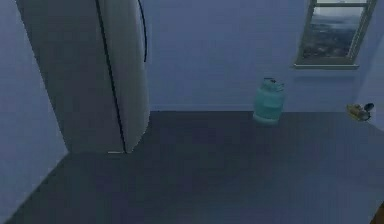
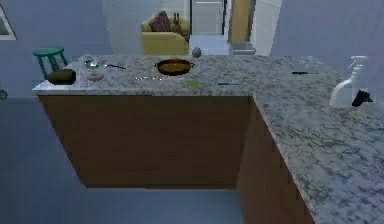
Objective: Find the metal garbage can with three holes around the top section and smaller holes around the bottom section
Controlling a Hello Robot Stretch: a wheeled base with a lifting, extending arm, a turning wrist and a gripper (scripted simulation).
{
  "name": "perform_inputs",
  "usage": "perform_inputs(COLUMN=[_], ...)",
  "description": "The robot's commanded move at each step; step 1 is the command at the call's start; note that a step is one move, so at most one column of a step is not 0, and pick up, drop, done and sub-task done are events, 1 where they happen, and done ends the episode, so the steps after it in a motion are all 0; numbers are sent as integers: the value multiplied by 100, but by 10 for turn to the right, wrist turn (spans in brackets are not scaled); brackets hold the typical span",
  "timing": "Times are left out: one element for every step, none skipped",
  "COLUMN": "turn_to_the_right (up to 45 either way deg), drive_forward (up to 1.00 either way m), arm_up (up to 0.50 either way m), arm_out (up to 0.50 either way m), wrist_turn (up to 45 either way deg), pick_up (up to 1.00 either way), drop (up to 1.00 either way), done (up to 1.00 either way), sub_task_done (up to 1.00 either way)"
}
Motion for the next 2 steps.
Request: perform_inputs(turn_to_the_right=[0, 210], drive_forward=[15, 0], arm_up=[0, 0], arm_out=[0, 0], wrist_turn=[0, 0], pick_up=[0, 0], drop=[0, 0], done=[0, 0], sub_task_done=[0, 0])
